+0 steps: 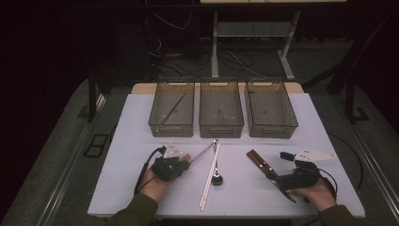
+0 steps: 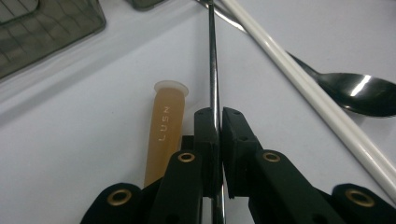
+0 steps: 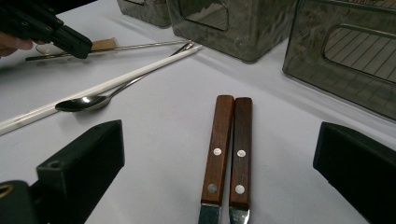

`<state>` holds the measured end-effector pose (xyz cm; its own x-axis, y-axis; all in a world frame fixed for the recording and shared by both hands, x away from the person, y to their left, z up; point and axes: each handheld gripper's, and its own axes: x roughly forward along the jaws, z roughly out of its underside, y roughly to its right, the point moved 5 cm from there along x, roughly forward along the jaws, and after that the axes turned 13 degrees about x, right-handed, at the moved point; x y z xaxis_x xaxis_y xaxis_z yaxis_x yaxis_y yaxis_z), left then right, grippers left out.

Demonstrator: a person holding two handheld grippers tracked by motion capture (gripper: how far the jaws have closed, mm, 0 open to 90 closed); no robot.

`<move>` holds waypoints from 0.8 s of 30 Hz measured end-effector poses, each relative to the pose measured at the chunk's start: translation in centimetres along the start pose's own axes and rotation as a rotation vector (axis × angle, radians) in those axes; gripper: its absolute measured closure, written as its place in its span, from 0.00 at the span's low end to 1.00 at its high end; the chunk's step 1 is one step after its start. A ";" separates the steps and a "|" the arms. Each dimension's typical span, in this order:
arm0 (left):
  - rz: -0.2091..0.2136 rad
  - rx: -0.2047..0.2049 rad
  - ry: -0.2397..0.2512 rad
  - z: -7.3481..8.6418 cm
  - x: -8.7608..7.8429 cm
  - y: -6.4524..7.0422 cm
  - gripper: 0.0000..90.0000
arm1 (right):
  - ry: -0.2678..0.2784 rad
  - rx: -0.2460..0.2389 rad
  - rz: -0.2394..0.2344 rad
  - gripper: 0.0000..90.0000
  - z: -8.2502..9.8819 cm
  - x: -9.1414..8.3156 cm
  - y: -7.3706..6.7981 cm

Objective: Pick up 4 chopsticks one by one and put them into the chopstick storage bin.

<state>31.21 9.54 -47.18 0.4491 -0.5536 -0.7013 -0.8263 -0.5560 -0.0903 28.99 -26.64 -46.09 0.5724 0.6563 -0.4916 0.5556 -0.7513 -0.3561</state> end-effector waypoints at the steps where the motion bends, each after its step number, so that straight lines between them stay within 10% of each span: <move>1: -0.001 0.000 0.005 -0.1 -0.1 0.0 0.94 | 0.000 0.000 0.000 0.02 0.0 0.0 0.0; 24: 0.092 0.056 0.029 -0.7 -1.7 0.4 0.94 | -0.010 -0.015 -0.015 0.02 0.1 0.2 -0.2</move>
<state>30.33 9.81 -45.53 0.3800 -0.6187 -0.6876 -0.8816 -0.4673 -0.0666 28.91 -26.33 -46.18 0.5582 0.6665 -0.4941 0.5730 -0.7404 -0.3514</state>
